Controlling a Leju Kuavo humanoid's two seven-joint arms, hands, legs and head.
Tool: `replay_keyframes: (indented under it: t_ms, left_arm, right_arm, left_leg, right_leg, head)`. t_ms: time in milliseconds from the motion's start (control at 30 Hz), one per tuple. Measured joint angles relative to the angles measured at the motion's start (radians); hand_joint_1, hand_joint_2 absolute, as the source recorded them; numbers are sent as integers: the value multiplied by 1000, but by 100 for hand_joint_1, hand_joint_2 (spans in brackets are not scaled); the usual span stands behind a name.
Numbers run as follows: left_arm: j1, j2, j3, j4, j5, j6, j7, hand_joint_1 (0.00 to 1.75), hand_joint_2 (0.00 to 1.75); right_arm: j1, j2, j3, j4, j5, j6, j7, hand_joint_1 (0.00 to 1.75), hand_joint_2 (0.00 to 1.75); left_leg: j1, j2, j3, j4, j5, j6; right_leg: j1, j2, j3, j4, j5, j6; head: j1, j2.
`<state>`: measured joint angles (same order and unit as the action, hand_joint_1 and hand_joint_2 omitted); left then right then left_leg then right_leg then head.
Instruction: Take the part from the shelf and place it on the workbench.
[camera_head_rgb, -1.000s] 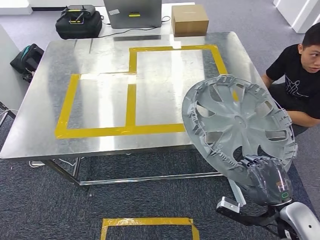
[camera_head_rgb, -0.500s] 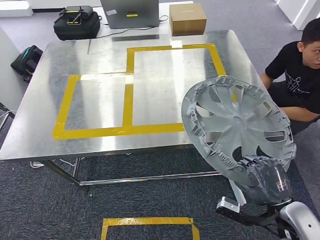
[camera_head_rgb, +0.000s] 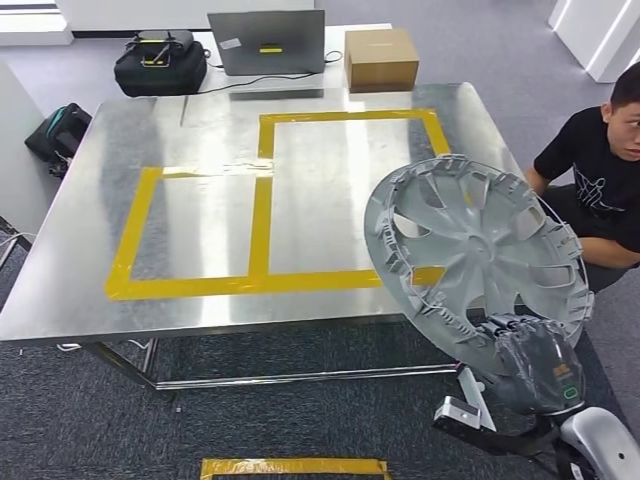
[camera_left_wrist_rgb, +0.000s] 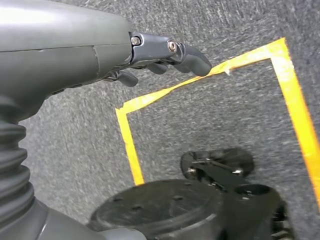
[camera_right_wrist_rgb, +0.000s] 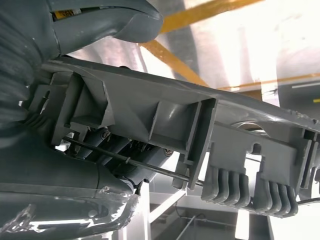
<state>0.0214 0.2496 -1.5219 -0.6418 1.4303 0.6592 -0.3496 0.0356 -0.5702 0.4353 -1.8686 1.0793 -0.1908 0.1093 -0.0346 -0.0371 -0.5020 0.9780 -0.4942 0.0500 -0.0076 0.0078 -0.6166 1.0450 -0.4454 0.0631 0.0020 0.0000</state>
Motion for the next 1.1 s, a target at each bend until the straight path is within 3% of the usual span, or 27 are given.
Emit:
replay_keyframes:
  t_ms: [100, 167, 233, 300, 333, 367, 433, 467, 533, 633, 667, 767, 800, 833, 900, 1033, 1100]
  left_arm:
    - [-1, 11, 0, -23, 5, 19, 1, 0, 175]
    - [-1, 19, 0, -41, 10, 30, 0, 0, 175]
    - [-3, 27, 0, -56, 14, 37, 0, 0, 175]
    - [-3, 31, 1, -65, 15, 41, 0, 0, 175]
    - [-2, 33, 1, -69, 15, 41, 0, 0, 175]
    - [-1, 34, 0, -74, 15, 41, 0, 0, 175]
    - [0, 37, 0, -82, 15, 42, 0, 0, 175]
    - [-1, 39, 0, -85, 15, 42, 0, 0, 175]
    - [-3, 40, 1, -91, 15, 42, 0, 0, 175]
    - [-3, 42, 0, -98, 16, 42, -1, 0, 175]
    - [-3, 43, 0, -100, 17, 42, -2, 0, 175]
    - [-7, 45, 0, -104, 21, 42, -3, 0, 175]
    - [-7, 46, 0, -105, 23, 42, -3, 0, 175]
    - [-8, 47, 0, -106, 24, 42, -3, 0, 175]
    - [-7, 48, 0, -107, 25, 42, -3, 0, 175]
    - [-7, 48, -1, -107, 33, 42, -3, 0, 175]
    - [-8, 49, -3, -109, 38, 42, -2, 0, 175]
  right_arm:
    - [0, 0, 3, 1, -1, 1, 1, 175, 175]
    - [-1, 0, 3, 0, -1, 2, 2, 175, 175]
    - [-4, 0, 4, -1, -1, 2, 1, 175, 175]
    - [-5, 0, 4, -1, -1, 2, 1, 175, 175]
    - [-5, 0, 5, -1, -1, 2, 1, 175, 175]
    - [-5, 0, 5, -1, -1, 2, 1, 175, 175]
    - [-7, 0, 6, -1, -1, 2, 1, 175, 175]
    - [-10, 0, 6, -1, -1, 2, 1, 175, 175]
    - [-15, 0, 6, -1, 0, 2, -1, 175, 175]
    - [-19, 0, 6, -1, 0, 2, -3, 175, 175]
    - [-21, 0, 6, -1, -1, 2, -3, 175, 175]
    - [-29, 0, 6, 0, -1, 3, -3, 175, 175]
    - [-30, 0, 6, 0, -1, 4, -3, 175, 175]
    - [-31, 0, 6, 0, -1, 4, -4, 175, 175]
    - [-32, 0, 6, 1, -1, 4, -4, 175, 175]
    - [-37, 0, 7, 2, -7, 14, -10, 175, 175]
    - [-44, 0, 10, 4, -14, 22, -20, 175, 175]
  left_leg:
    - [-1, 0, 15, 2, -2, -14]
    - [0, 6, -6, 47, -6, -26]
    - [8, 15, -77, 158, -48, -43]
    - [22, 19, -157, 264, -96, -58]
    - [29, 20, -179, 281, -93, -64]
    - [35, 22, -184, 262, -65, -70]
    - [46, 26, -146, 137, 35, -83]
    - [48, 29, -123, 70, 66, -86]
    - [49, 33, -100, 3, 87, -81]
    - [45, 31, -96, 1, 85, -61]
    - [45, 30, -92, 2, 84, -58]
    - [38, 26, -84, 3, 78, -56]
    - [36, 26, -83, 3, 77, -54]
    - [35, 25, -84, 3, 76, -52]
    - [34, 25, -84, 4, 74, -49]
    - [33, 25, -85, 5, 72, -46]
    - [33, 25, -84, 5, 72, -45]
  right_leg:
    - [3, -1, 31, -29, 5, -29]
    - [-3, -3, 48, -44, 5, -40]
    - [-8, -5, 58, -52, 0, -48]
    - [-12, -6, 63, -52, -8, -49]
    - [-14, -7, 67, -52, -12, -47]
    - [-17, -7, 73, -52, -17, -45]
    - [-23, -6, 88, -53, -29, -34]
    - [-25, -6, 94, -52, -34, -27]
    - [-23, -5, 97, -54, -42, -13]
    - [-24, -6, 100, -61, -52, 7]
    - [-25, -7, 102, -61, -50, 4]
    - [-24, -10, 113, -65, -49, -47]
    - [-25, -12, 118, -68, -52, -57]
    - [-25, -12, 121, -70, -49, -57]
    - [-26, -12, 126, -76, -47, -45]
    - [-30, -12, 131, -89, -47, 3]
    - [-31, -12, 131, -91, -47, 16]
  head:
    - [-1, 0]
    - [-5, 0]
    - [-11, 0]
    - [-12, 0]
    - [-12, 0]
    - [-12, 0]
    - [-13, 0]
    - [-15, 0]
    - [-19, 0]
    - [-19, 0]
    - [-17, 0]
    - [-10, 0]
    - [-10, 0]
    - [-10, 0]
    - [-10, 0]
    - [-10, 0]
    - [-10, 0]
